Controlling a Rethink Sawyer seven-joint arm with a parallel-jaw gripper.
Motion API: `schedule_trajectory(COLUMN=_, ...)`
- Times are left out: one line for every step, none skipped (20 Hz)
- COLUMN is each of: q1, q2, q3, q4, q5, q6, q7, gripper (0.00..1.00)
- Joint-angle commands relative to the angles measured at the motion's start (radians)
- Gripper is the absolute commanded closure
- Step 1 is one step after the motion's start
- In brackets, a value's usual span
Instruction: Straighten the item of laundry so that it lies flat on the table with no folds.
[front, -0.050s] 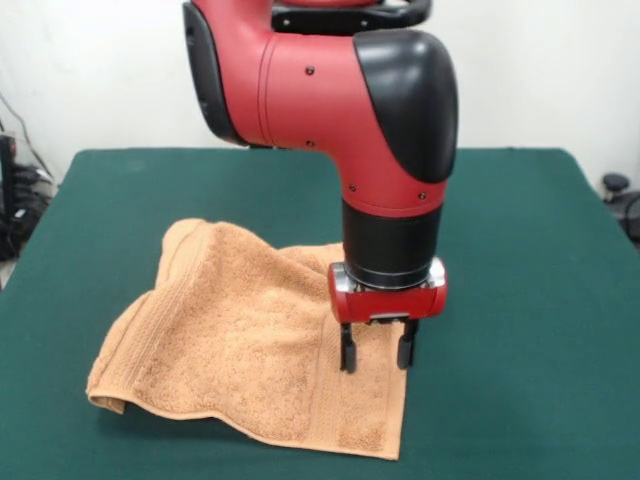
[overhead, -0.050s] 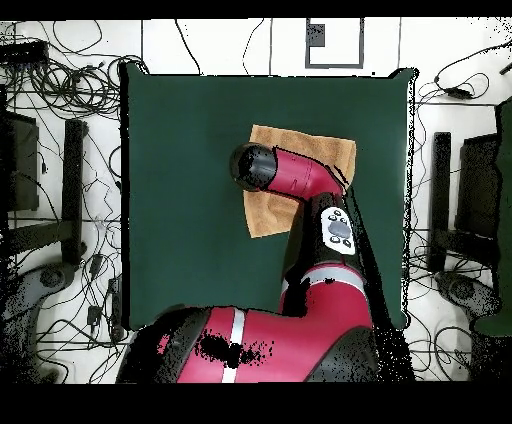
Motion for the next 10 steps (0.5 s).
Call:
schedule_trajectory(q1=0.024, q2=0.0, q3=0.117, q4=0.102, q5=0.049, q6=-0.005, q7=0.218, gripper=0.0)
schedule_trajectory(q1=0.022, q2=-0.009, q3=0.115, q4=0.111, q5=0.049, q6=0.002, q7=0.216, gripper=0.0)
schedule_trajectory(q1=0.017, q2=-0.021, q3=0.115, q4=0.129, q5=0.049, q6=0.002, q7=0.213, gripper=0.0)
schedule_trajectory(q1=0.014, q2=-0.026, q3=0.114, q4=0.136, q5=0.048, q6=0.004, q7=0.208, gripper=0.0)
schedule_trajectory(q1=0.01, q2=-0.027, q3=0.115, q4=0.137, q5=0.048, q6=0.004, q7=0.204, gripper=0.0)
schedule_trajectory(q1=0.007, q2=-0.028, q3=0.116, q4=0.139, q5=0.048, q6=0.004, q7=0.2, gripper=0.0)
schedule_trajectory(q1=0.004, q2=-0.03, q3=0.117, q4=0.143, q5=0.047, q6=0.002, q7=0.197, gripper=0.0)
schedule_trajectory(q1=0.003, q2=-0.029, q3=0.117, q4=0.143, q5=0.047, q6=0.001, q7=0.195, gripper=0.0)
schedule_trajectory(q1=0.0, q2=-0.029, q3=0.117, q4=0.142, q5=0.046, q6=0.002, q7=0.193, gripper=0.0)
schedule_trajectory(q1=-0.004, q2=-0.032, q3=0.118, q4=0.147, q5=0.046, q6=0.004, q7=0.19, gripper=0.0)
